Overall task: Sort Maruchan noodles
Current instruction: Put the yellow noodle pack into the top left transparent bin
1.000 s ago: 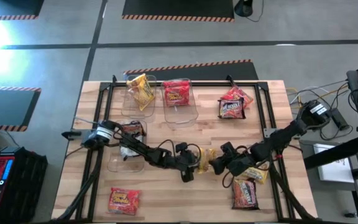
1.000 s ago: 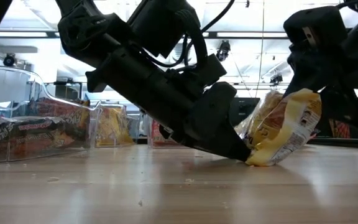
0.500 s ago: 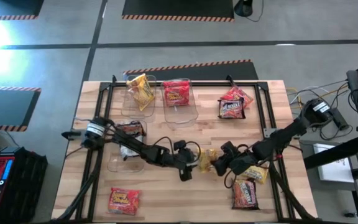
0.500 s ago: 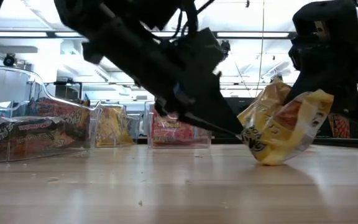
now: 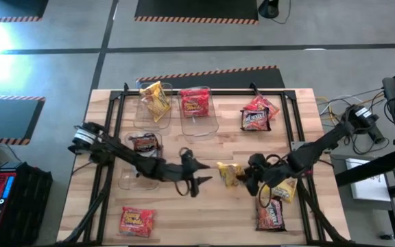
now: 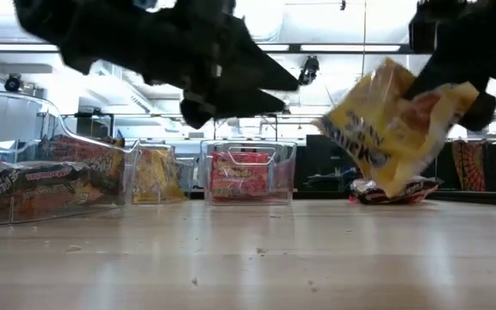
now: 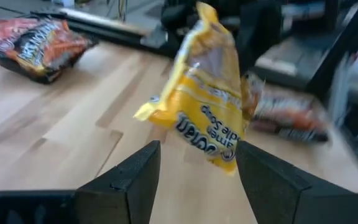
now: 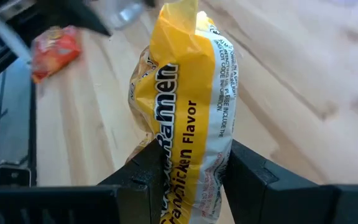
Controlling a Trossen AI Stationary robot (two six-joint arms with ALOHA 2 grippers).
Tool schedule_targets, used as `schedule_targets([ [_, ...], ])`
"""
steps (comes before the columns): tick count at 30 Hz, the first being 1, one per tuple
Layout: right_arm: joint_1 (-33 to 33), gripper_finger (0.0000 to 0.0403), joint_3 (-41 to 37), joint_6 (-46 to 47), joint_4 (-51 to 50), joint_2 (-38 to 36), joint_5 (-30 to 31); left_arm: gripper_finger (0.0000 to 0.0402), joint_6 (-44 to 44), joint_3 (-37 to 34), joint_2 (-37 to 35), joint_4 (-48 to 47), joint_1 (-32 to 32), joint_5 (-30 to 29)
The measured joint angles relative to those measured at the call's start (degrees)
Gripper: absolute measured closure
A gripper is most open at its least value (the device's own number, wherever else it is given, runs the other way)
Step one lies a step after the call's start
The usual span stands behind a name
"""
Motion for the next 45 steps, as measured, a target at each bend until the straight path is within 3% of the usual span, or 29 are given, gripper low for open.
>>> schedule_targets([
  [6, -0.01, 0.0285, 0.00, -16.48, 7.86, -2.03, 1.07, 0.0208, -2.81, -6.13, -1.93, 12.75, -0.05, 4.31],
  [12, -0.16, 0.0284, 0.02, -29.02, 15.18, -1.86, 1.72, 0.0203, -2.15, -7.02, -3.06, 13.86, 0.14, 6.71],
  [26, -4.03, 0.0284, 0.65, -37.61, 17.41, -1.76, 2.86, 0.0182, 5.43, -6.69, -3.88, 13.76, 1.48, 8.75],
  [33, -4.04, 0.0283, 2.14, -44.09, 17.51, -1.76, -1.28, 0.0182, 6.79, -6.70, -3.90, 14.45, 1.55, 8.68],
  [45, -4.04, 0.0283, 4.00, -49.69, 17.83, -1.76, -2.54, 0.0182, 12.73, -6.70, -4.38, 18.27, 1.53, 9.81],
])
